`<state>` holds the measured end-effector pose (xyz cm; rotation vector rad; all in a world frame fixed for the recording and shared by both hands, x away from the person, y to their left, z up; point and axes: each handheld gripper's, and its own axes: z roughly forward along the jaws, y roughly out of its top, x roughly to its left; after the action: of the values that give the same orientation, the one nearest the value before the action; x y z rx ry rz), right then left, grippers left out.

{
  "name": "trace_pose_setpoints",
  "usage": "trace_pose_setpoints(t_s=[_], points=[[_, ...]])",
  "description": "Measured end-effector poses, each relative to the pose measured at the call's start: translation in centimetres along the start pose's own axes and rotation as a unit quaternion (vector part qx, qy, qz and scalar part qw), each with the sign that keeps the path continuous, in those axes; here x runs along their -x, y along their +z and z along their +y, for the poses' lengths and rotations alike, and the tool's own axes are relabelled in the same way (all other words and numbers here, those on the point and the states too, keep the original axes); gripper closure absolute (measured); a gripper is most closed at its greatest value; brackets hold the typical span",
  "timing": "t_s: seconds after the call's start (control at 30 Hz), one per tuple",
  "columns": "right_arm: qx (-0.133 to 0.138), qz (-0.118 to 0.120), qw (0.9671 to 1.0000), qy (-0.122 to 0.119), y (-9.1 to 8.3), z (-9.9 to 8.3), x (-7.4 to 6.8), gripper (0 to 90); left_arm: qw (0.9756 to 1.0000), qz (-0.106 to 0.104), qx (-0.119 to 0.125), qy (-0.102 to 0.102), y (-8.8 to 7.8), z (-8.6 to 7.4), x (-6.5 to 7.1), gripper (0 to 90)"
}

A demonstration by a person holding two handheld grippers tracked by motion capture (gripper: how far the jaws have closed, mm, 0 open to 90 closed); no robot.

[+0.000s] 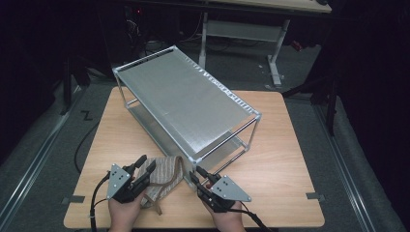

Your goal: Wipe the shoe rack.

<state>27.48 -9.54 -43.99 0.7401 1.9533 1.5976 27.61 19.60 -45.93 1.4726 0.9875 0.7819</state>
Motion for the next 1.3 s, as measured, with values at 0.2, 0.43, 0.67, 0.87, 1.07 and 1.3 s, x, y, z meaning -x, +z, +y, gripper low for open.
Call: trace_pose_setpoints(t_s=[0.2, 0.43, 0.67, 0.87, 1.07, 1.3], points=[[-0.010, -0.040, 0.9992, -0.003, -3.6, -1.4, 1.9, 65.0, 0.9999, -0.005, -0.004, 0.012, 0.2, -0.1, 0.8, 56.9], [-0.006, -0.114, 0.9934, -0.003, -6.1, -2.4, 6.0, 61.9, 0.9993, -0.013, -0.004, 0.036, 0.3, 0.1, 2.0, 54.3], [0.000, -0.175, 0.9845, -0.001, -6.9, -2.0, 9.9, 56.5, 0.9984, -0.032, -0.001, 0.047, 0.4, 0.4, 3.2, 49.8], [-0.007, -0.198, 0.9801, 0.000, -6.2, -1.8, 12.9, 52.6, 0.9958, -0.062, -0.003, 0.067, 0.7, 0.7, 4.6, 44.5], [-0.017, -0.231, 0.9728, 0.003, -5.1, -1.4, 14.7, 45.8, 0.9948, -0.084, -0.003, 0.058, 0.9, 0.8, 5.4, 43.8], [-0.025, -0.244, 0.9694, 0.001, -3.2, -0.6, 16.7, 48.3, 0.9943, -0.095, 0.009, 0.048, 0.4, 0.9, 5.9, 43.0]])
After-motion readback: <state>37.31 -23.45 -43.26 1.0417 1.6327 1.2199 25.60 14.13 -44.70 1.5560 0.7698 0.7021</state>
